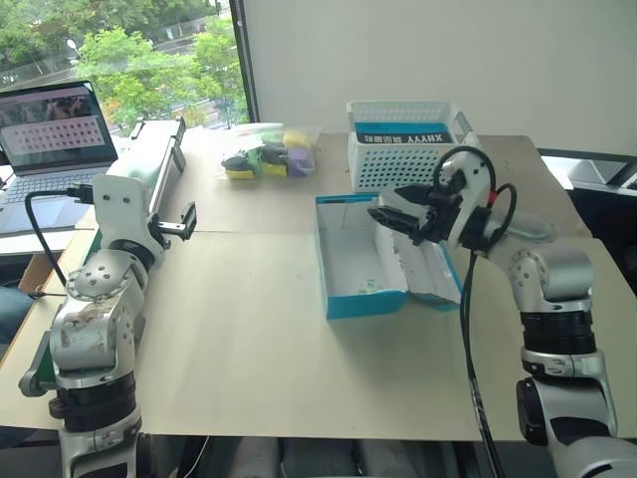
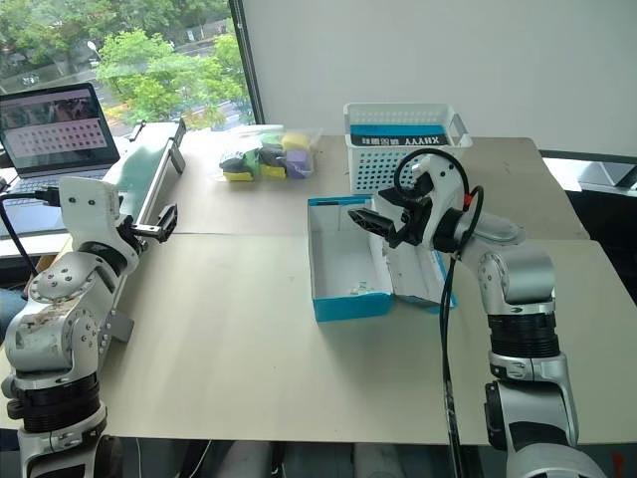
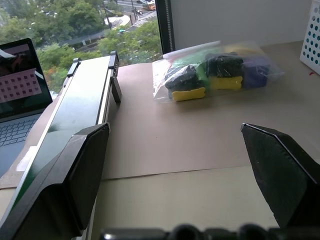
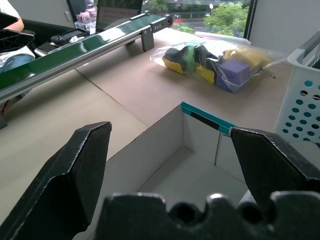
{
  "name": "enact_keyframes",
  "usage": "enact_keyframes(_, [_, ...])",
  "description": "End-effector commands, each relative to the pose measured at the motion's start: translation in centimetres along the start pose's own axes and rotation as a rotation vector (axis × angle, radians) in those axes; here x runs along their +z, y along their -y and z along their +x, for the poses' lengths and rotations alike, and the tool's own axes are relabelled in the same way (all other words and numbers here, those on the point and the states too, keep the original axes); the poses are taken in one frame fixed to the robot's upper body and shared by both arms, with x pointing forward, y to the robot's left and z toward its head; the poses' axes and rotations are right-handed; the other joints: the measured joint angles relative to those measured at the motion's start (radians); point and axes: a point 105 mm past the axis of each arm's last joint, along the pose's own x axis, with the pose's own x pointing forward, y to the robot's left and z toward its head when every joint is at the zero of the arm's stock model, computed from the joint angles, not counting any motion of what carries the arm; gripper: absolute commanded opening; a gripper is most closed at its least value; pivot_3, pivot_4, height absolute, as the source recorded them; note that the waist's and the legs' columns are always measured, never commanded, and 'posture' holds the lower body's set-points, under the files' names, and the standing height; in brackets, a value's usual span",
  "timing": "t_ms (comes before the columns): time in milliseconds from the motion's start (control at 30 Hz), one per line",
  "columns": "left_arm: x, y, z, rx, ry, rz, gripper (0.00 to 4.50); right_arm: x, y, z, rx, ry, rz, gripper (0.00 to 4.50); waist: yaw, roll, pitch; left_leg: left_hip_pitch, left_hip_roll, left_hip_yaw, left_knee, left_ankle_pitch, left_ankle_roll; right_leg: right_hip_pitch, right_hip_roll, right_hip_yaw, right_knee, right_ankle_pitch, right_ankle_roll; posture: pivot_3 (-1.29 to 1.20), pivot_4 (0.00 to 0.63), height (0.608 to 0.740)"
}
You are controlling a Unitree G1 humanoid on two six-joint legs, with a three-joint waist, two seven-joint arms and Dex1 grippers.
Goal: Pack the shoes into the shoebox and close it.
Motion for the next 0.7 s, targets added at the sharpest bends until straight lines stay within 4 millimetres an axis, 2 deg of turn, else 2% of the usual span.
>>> enact_keyframes(33, [1.2,0.3,-0.3,-0.016,0.044,0.005,4.5,1.6,-0.2,-0.1,-0.01,0.048,-0.088,4.48,-0.001,0.0,0.0,0.0,0.0,0.0,0.0,0.0,0.0,0.0,0.0,0.0,0.0,0.0,0.0,0.0,0.15,0.74])
enact_keyframes(167, [0.5,0.2,-0.1,0.005,0.021,0.01,4.5,1.1,-0.9,0.1,0.017,0.029,-0.097,4.48,-0.003,0.0,0.0,0.0,0.0,0.0,0.0,0.0,0.0,0.0,0.0,0.0,0.0,0.0,0.0,0.0,0.15,0.74])
enact_keyframes(267, [0.1,-0.9,-0.4,0.062,0.007,0.011,4.5,1.5,-1.3,0.3,0.034,0.038,-0.085,4.48,-0.005,0.0,0.0,0.0,0.0,0.0,0.0,0.0,0.0,0.0,0.0,0.0,0.0,0.0,0.0,0.0,0.15,0.74])
enact_keyframes(400, [-1.0,-4.1,-1.3,0.172,-0.03,0.049,4.5,1.5,-1.4,0.9,0.059,0.033,-0.068,4.48,-0.013,0.0,0.0,0.0,0.0,0.0,0.0,0.0,0.0,-0.001,0.0,0.0,0.001,0.0,0.0,0.0,0.15,0.74])
enact_keyframes(500, [-1.4,-6.0,-2.3,0.241,-0.048,0.068,4.5,1.4,-2.2,1.6,0.094,0.034,-0.056,4.48,-0.015,0.0,0.0,0.0,0.001,0.0,0.0,0.0,0.0,-0.001,0.0,0.0,0.001,0.0,0.0,0.0,0.15,0.74])
enact_keyframes(600, [-1.4,-6.7,-2.9,0.281,-0.052,0.042,4.5,1.5,-2.1,2.3,0.084,0.038,-0.062,4.48,-0.011,0.0,0.0,0.0,0.0,0.0,0.0,0.0,0.0,-0.001,0.0,0.0,0.001,0.0,0.0,0.0,0.15,0.74])
enact_keyframes(700, [-1.4,-6.2,-3.1,0.306,-0.056,0.025,4.5,1.7,-2.0,2.8,0.1,0.06,-0.027,4.48,-0.003,0.0,0.0,0.0,0.0,0.0,0.0,0.0,0.0,0.0,0.0,0.0,0.001,0.0,0.0,0.0,0.15,0.74])
